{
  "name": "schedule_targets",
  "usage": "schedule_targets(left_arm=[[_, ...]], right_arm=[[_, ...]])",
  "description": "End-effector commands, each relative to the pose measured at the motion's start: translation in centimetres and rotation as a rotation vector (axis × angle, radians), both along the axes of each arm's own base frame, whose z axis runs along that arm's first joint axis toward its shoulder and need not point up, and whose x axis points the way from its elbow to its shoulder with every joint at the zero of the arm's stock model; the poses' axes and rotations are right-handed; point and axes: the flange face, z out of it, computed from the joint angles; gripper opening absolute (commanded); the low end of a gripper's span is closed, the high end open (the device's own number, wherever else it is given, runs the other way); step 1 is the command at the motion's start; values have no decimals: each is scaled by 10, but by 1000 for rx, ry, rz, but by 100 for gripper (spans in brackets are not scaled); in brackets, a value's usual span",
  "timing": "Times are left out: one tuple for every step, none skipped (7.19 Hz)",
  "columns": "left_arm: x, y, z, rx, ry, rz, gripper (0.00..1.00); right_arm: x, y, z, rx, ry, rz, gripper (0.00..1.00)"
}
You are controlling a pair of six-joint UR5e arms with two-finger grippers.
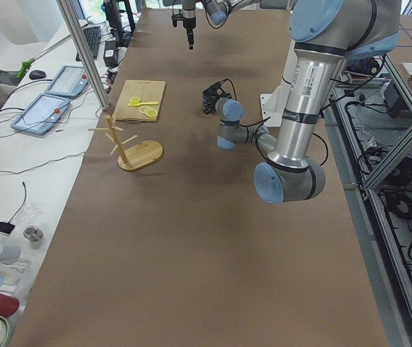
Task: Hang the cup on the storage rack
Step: 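Move the left gripper toward the mug handle while the right arm withdraws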
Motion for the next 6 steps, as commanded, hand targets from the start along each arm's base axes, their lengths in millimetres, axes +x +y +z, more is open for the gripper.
schedule_targets(left_arm=[[37,37,8,24,-1,-40,89],[49,36,2,17,5,-60,90],[63,32,0,4,1,-108,89],[63,32,2,9,-1,-111,89],[64,32,1,21,-6,-115,89],[70,31,2,19,-14,-116,89]], right_arm=[[32,-15,35,-28,-13,-32,100],[62,-19,59,-2,-14,-70,100],[77,-20,67,9,-17,-75,100],[78,-20,67,7,-20,-76,100],[78,-20,67,7,-20,-77,100],[80,-20,69,4,-19,-74,100]])
